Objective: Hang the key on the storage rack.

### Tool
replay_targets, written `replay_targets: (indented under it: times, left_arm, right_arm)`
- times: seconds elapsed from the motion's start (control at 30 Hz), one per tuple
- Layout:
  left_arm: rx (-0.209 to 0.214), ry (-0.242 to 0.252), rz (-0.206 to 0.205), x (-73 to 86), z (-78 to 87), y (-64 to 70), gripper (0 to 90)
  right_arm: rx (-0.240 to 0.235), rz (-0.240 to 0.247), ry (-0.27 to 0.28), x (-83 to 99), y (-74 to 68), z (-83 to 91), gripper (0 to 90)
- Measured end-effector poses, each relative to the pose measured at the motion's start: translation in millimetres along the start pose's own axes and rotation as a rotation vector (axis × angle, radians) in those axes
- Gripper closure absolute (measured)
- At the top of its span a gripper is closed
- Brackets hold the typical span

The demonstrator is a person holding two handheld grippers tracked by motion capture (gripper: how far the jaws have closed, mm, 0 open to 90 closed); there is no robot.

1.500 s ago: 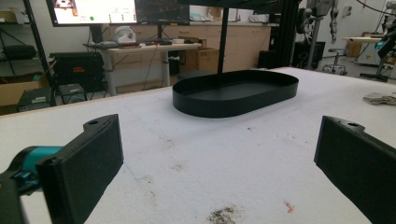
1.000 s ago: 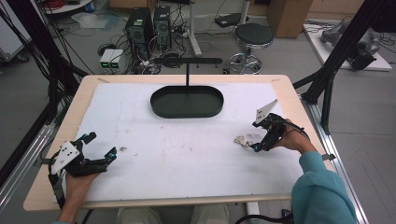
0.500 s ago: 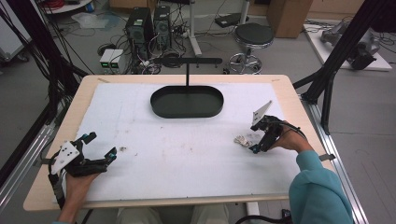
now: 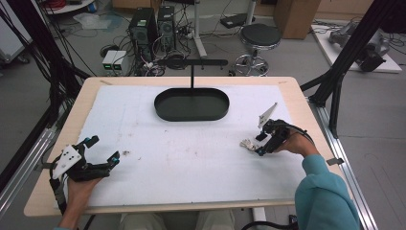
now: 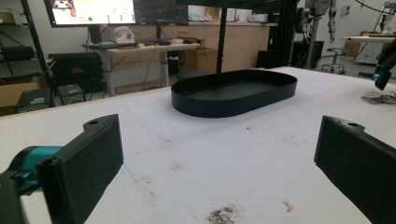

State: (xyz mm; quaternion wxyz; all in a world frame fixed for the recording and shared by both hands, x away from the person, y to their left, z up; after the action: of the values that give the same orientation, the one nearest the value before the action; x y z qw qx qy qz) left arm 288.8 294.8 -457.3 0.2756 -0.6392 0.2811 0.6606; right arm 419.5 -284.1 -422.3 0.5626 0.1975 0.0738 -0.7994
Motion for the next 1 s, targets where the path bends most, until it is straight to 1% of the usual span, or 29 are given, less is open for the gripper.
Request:
replay_targets:
  times: [0.1,0.2,0.3,0.37,0.4,0.47,0.6,0.67,0.8,0.83,0.93,0.97,1.0]
  left_arm:
    - [0.000,0.000,0.000,0.0,-0.1,0.1,1.7]
    - [0.000,0.000,-0.001,0.0,0.0,0.2,1.7]
    - [0.000,0.000,0.000,0.0,0.0,0.1,1.7]
    - [0.000,0.000,0.000,0.0,0.0,0.1,1.7]
    - [0.000,0.000,0.000,0.0,0.0,0.1,1.7]
    - [0.000,0.000,0.000,0.0,0.0,0.1,1.7]
    - [0.001,0.001,0.000,0.0,0.0,0.1,1.7]
    - [0.001,0.000,-0.001,0.0,0.0,0.0,1.7]
    - [0.001,0.000,-0.001,0.0,0.0,0.1,1.7]
    - [0.002,-0.001,-0.002,0.0,0.1,0.1,1.7]
    - [0.002,-0.001,-0.002,0.0,0.1,0.1,1.7]
    - [0.002,0.000,-0.002,0.0,0.1,0.2,1.7]
    - [0.002,0.000,-0.001,0.0,0.0,0.2,1.7]
  right_arm:
    - [-0.004,0.009,-0.008,0.1,0.4,-0.6,42.6]
    - [-0.006,0.005,-0.020,0.5,0.9,-0.7,49.5]
    - [-0.013,0.003,-0.022,0.4,1.4,-0.8,53.4]
    - [-0.014,0.010,-0.024,0.2,1.4,-1.6,56.4]
    - [-0.015,0.005,-0.029,-0.1,0.7,-1.4,58.1]
    - [-0.006,0.021,-0.037,-0.3,1.2,-2.0,61.9]
    - [-0.010,0.023,-0.043,-0.8,0.3,-1.4,68.5]
    - [-0.010,0.035,-0.041,-1.5,0.2,-1.0,71.7]
    - [-0.016,0.037,-0.043,-2.0,-0.6,-0.9,75.1]
    - [-0.020,0.045,-0.044,-2.0,-0.7,-1.0,76.4]
    - [-0.016,0.046,-0.043,-2.0,-0.5,-0.7,77.3]
    - [-0.019,0.037,-0.050,-1.8,-1.1,0.1,78.0]
    - [-0.015,0.045,-0.044,-1.8,-0.7,-0.2,79.0]
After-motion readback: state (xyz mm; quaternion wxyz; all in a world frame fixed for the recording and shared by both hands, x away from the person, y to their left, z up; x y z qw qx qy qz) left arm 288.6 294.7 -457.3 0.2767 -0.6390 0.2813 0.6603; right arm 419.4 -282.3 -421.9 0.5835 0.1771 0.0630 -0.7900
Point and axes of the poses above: each handheld gripper's, and its own axes: z roughly backward along the jaws, x roughly out of its underside, y roughly to its right, the point moved 2 cm from there along -z, roughly forward along the jaws, and after that the axes turned 13 degrees about x, right-handed, at the moved point
